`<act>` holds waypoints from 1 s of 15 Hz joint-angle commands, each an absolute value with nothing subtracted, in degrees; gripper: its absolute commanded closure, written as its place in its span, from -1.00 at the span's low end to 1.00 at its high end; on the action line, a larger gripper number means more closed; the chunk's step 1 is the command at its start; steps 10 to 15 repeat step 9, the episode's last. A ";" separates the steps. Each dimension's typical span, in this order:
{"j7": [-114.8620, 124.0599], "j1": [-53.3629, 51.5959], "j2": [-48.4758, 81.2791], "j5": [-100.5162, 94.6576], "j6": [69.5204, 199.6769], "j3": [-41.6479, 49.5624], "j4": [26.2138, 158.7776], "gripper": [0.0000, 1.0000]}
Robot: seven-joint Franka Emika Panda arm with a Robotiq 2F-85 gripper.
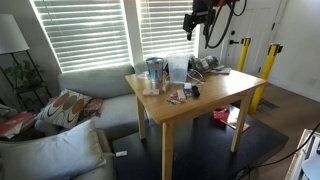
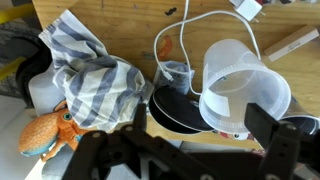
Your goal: Flip the upside down positioned frost flex cup clockwise twice to position it upright on the table
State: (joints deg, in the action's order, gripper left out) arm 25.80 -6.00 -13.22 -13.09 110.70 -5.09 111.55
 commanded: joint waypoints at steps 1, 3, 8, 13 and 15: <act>19.82 -4.61 -19.24 -15.51 106.61 -6.32 114.98 -1.00; 14.60 -4.84 -21.32 -15.18 104.35 -5.95 115.64 -1.00; 15.12 -4.21 -19.56 -14.19 104.49 -6.40 113.71 -1.00; 15.17 -4.22 -19.28 -14.20 104.52 -6.44 113.71 -1.00; 15.17 -4.22 -19.28 -14.20 104.52 -6.44 113.71 -1.00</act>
